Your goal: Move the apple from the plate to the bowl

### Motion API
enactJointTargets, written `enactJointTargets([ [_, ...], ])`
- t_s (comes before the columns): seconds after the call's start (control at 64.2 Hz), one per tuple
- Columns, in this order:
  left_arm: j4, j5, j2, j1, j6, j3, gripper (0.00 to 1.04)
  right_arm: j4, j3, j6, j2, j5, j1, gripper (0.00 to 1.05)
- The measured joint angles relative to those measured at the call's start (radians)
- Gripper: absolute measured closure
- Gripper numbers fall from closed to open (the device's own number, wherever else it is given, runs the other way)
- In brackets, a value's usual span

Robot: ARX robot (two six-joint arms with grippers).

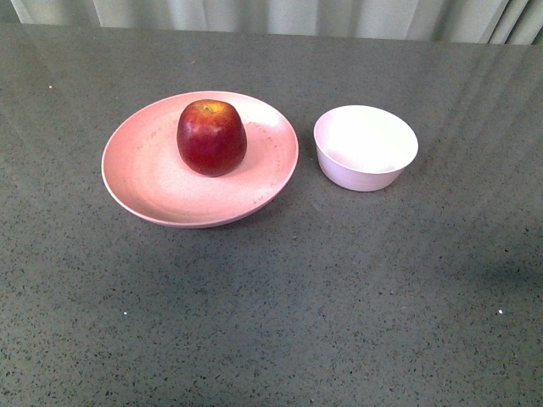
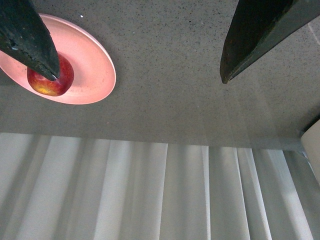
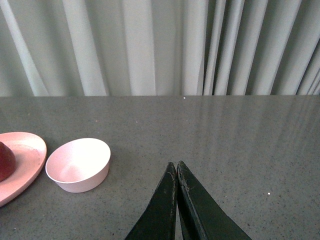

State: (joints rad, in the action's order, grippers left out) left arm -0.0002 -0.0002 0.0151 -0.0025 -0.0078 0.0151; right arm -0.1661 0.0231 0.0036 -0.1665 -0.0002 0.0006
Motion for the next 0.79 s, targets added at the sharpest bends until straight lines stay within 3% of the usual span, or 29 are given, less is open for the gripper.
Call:
enactJointTargets([
  [0.078, 0.000, 0.000, 0.000, 0.000, 0.000, 0.000, 0.09, 0.155, 0.000, 0.000, 0.136, 0.000, 0.000, 1.03],
  [0.452, 0.000, 0.000, 0.000, 0.000, 0.000, 0.000, 0.09, 0.165, 0.000, -0.002, 0.160, 0.000, 0.000, 1.02],
  [0.545, 0.000, 0.000, 0.000, 0.000, 0.000, 0.000, 0.09, 0.165, 0.000, -0.001, 0.160, 0.000, 0.000, 0.85],
  [0.592, 0.000, 0.000, 0.000, 0.000, 0.000, 0.000, 0.09, 0.165, 0.000, -0.001, 0.160, 0.000, 0.000, 0.71],
  [0.794, 0.000, 0.000, 0.000, 0.000, 0.000, 0.000, 0.09, 0.165, 0.000, -0.001, 0.160, 0.000, 0.000, 0.36],
])
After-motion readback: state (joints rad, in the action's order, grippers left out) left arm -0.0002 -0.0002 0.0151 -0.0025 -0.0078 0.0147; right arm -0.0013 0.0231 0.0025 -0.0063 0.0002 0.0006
